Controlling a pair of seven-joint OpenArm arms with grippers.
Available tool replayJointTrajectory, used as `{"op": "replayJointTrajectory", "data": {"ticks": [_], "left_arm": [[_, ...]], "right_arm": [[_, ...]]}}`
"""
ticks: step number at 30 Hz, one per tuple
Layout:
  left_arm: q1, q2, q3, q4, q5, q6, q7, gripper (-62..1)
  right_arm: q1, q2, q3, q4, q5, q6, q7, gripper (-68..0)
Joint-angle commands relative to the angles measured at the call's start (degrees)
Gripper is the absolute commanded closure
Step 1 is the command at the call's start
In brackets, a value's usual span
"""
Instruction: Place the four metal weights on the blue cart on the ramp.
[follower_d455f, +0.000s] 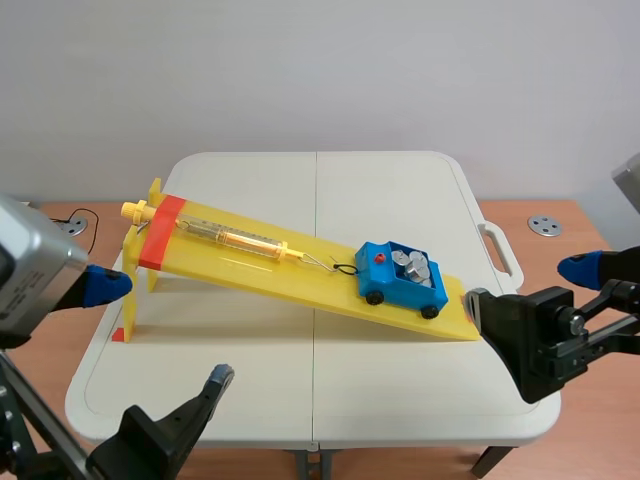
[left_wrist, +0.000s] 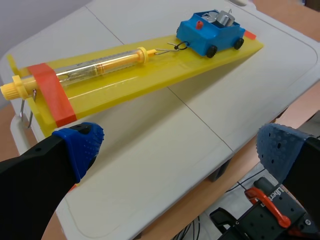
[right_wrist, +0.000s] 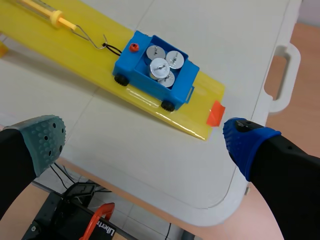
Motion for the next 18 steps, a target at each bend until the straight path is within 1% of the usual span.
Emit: {"op": "replayJointTrajectory", "data": {"ticks": [1,6,18], "left_arm": [[-0.3,-0.4,-0.5,5.0,-6.9,2.0,-8.5,-62.3],[-1.2,-0.5,-0.5,5.0,-8.7,3.1,-8.1,-62.3],[-2.2,-0.5,-0.5,3.3,-8.7,3.3,-8.2,-62.3]], "right_arm": [[0.5,2.7,2.6,6.8,3.4,0.7,6.7,-65.9],[0.5,2.7,2.6,6.8,3.4,0.7,6.6,-65.9],[0.5,2.7,2.6,6.8,3.4,0.7,6.7,-65.9]]}}
